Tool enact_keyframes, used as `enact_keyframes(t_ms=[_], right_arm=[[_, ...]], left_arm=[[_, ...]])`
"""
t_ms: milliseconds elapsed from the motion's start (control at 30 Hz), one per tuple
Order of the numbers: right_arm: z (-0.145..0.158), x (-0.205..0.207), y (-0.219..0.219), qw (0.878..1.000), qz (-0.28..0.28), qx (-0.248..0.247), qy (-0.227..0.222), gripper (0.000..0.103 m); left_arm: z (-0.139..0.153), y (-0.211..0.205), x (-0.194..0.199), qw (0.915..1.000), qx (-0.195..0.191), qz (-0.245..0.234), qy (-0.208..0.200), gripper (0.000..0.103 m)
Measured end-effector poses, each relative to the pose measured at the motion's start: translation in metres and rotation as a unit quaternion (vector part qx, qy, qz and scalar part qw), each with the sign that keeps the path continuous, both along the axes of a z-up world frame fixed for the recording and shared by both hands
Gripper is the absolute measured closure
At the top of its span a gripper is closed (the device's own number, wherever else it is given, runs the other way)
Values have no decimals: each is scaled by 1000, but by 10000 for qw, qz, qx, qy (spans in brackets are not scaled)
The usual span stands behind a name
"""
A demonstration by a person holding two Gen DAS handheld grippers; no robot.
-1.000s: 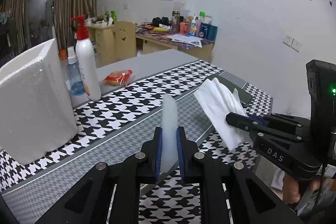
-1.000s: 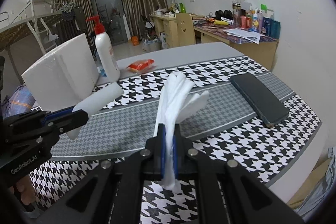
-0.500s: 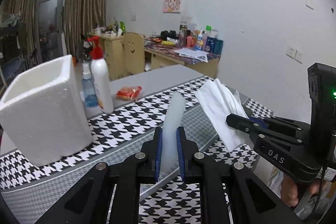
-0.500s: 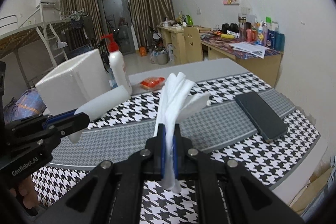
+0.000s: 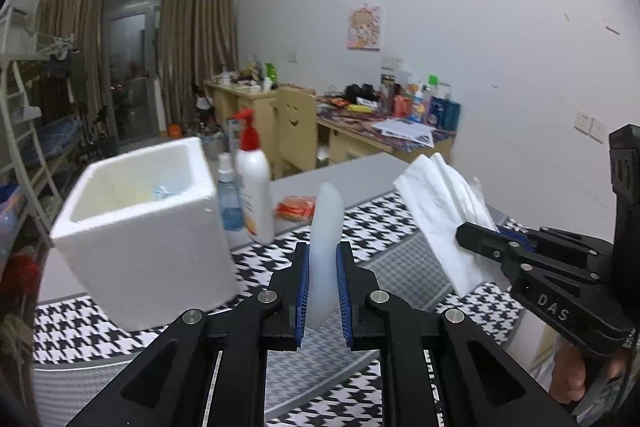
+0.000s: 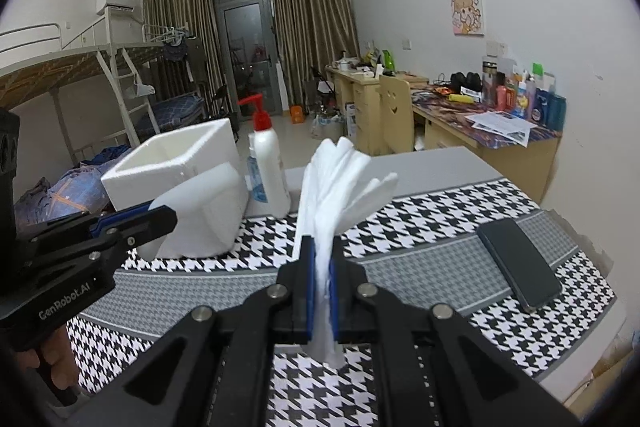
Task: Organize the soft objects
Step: 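Carry the foam stick with the left tool while the right tool carries the paper towels toward the box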
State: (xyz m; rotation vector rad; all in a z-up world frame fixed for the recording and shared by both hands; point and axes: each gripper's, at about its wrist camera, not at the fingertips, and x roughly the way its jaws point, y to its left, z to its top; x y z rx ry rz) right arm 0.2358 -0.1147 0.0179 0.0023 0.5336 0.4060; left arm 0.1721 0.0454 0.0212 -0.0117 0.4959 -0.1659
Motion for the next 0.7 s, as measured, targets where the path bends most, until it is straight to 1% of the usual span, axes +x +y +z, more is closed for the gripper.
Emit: enact_keyframes(t_ms=[233, 400, 533, 700], right_arm=[[14, 2, 18, 9997, 219, -3, -120, 94], [21, 1, 35, 9989, 392, -95, -220, 94], [27, 1, 46, 9980, 535, -171, -302, 94], [36, 8, 57, 9969, 679, -212, -330, 94]], left_arm=[[16, 17, -2, 9996, 16, 219, -169, 89], [30, 31, -1, 9986, -67, 431, -283, 89], [38, 36, 1, 9972, 40, 630, -408, 89], [44, 47, 8, 9958, 47, 800, -445, 89]])
